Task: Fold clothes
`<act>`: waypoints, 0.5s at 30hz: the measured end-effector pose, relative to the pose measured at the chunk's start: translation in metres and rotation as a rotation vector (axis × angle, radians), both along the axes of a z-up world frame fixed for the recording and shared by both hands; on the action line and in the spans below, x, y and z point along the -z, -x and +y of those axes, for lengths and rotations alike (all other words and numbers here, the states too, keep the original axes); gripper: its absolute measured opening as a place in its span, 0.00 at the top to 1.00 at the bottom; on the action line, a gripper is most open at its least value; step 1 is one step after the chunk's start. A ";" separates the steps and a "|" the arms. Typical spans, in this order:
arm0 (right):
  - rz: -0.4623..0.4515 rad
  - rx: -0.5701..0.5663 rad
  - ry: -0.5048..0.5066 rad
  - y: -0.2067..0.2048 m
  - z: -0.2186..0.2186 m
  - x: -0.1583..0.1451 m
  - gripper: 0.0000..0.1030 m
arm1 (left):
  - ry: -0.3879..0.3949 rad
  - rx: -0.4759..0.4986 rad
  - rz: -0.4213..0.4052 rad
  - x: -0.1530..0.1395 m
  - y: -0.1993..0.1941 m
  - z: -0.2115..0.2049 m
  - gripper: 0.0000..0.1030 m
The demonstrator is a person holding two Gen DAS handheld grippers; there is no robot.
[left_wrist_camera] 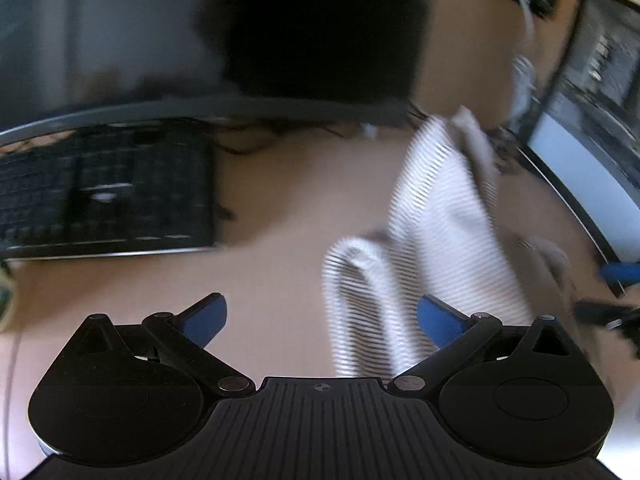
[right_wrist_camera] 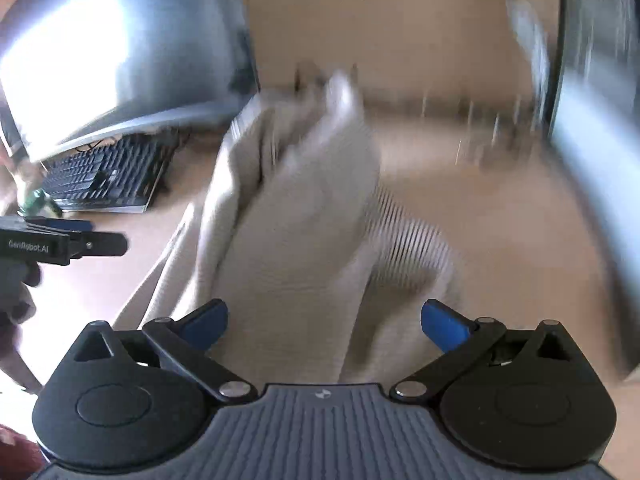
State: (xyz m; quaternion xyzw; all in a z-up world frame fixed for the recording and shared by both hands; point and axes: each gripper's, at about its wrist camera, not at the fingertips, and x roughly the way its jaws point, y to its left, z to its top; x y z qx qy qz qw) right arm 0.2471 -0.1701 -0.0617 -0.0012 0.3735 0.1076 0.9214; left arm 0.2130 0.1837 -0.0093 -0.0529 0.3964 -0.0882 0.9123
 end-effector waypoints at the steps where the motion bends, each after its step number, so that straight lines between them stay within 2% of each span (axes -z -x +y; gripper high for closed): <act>1: -0.012 -0.018 0.005 -0.002 0.008 -0.005 0.01 | 0.012 -0.017 -0.003 0.001 0.001 0.008 0.00; 3: -0.036 -0.054 0.015 -0.006 0.023 -0.014 0.07 | 0.030 -0.039 -0.005 0.003 0.006 0.021 0.00; 5: -0.011 -0.096 0.025 -0.012 0.042 -0.009 0.10 | 0.043 -0.054 -0.006 0.006 0.013 0.033 0.00; 7: 0.033 -0.154 0.055 -0.015 0.062 0.003 0.28 | 0.061 -0.047 -0.014 0.010 0.024 0.041 0.00; 9: 0.094 -0.212 0.074 -0.014 0.078 0.016 0.39 | 0.081 -0.036 -0.029 0.013 0.037 0.051 0.00; 11: 0.165 -0.251 0.079 -0.015 0.093 0.029 0.58 | 0.107 -0.036 -0.034 0.017 0.049 0.057 0.00; 13: 0.179 -0.274 0.094 -0.012 0.107 0.028 0.78 | 0.135 -0.042 -0.029 0.021 0.056 0.064 0.00; 15: 0.148 -0.325 0.070 -0.023 0.120 0.009 0.95 | 0.151 -0.049 -0.034 0.021 0.062 0.070 0.00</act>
